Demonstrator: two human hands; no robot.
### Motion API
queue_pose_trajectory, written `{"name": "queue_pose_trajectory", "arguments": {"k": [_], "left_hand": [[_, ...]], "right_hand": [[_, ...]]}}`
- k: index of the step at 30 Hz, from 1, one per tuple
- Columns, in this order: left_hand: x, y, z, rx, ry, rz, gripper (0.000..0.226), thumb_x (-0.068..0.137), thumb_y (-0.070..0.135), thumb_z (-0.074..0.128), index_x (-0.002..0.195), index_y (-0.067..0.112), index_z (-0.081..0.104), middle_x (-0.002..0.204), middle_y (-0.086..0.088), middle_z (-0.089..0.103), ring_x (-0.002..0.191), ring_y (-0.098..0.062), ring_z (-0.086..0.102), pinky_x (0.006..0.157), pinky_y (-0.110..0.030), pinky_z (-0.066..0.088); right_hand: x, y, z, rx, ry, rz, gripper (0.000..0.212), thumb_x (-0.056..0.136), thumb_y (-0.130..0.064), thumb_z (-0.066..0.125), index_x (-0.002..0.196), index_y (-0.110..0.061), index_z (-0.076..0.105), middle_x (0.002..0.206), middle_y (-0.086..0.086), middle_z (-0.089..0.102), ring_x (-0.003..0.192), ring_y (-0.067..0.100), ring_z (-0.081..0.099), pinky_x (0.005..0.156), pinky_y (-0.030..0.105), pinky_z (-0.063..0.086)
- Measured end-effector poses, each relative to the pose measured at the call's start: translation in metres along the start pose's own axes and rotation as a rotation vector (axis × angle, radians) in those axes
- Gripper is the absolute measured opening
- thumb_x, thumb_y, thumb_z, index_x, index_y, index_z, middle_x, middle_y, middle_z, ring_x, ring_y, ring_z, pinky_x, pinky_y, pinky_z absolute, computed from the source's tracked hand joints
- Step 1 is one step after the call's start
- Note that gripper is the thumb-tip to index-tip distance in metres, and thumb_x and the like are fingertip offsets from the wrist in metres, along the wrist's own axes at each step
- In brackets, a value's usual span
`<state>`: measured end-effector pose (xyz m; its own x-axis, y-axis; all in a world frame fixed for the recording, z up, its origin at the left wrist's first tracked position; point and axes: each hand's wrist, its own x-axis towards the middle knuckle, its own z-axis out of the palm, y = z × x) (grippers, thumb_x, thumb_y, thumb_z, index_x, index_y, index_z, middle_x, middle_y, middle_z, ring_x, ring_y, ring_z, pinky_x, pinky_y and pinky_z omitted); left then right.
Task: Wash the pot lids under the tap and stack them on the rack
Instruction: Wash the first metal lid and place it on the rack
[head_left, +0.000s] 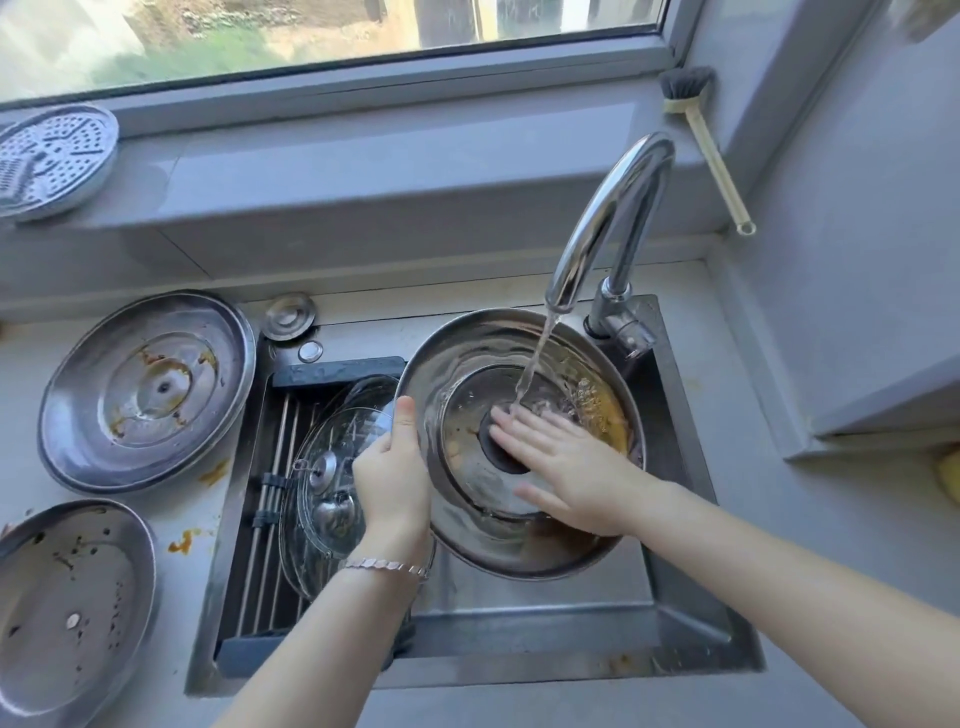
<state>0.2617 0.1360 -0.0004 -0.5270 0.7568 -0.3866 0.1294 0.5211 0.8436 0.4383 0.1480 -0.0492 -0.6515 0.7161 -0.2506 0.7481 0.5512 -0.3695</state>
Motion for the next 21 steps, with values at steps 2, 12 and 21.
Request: {"name": "queue_pose_trajectory", "arguments": {"k": [2,12,21], "left_hand": [[0.001,0.011,-0.003,0.077,0.018,0.121,0.055,0.093,0.04,0.05,0.05,0.014,0.025,0.049,0.0,0.027,0.048,-0.014,0.025,0.047,-0.027,0.022],[-0.025,0.06,0.003,0.721,-0.04,0.644,0.017,0.079,0.0,0.044,0.069,0.013,0.038,0.063,-0.007,0.047,0.065,-0.033,0.039,0.059,-0.032,0.028],[-0.001,0.045,-0.022,0.713,0.069,0.566,0.013,0.081,-0.002,0.044,0.073,0.007,0.049,0.066,-0.011,0.052,0.066,-0.033,0.043,0.059,-0.034,0.03]], "right_hand": [[-0.011,-0.006,0.006,0.081,0.009,-0.006,0.063,0.092,-0.05,0.015,0.147,-0.022,0.022,0.155,-0.011,0.006,0.144,0.005,0.001,0.115,0.022,-0.004],[-0.032,-0.008,0.023,0.298,0.201,0.351,0.03,0.097,-0.024,0.043,0.118,-0.012,0.062,0.119,0.002,0.064,0.116,0.018,0.052,0.097,0.028,0.035],[-0.024,-0.018,0.023,0.388,0.211,0.507,0.05,0.099,-0.025,0.037,0.145,-0.008,0.027,0.154,0.005,0.025,0.143,0.015,0.018,0.114,0.021,0.009]]}}
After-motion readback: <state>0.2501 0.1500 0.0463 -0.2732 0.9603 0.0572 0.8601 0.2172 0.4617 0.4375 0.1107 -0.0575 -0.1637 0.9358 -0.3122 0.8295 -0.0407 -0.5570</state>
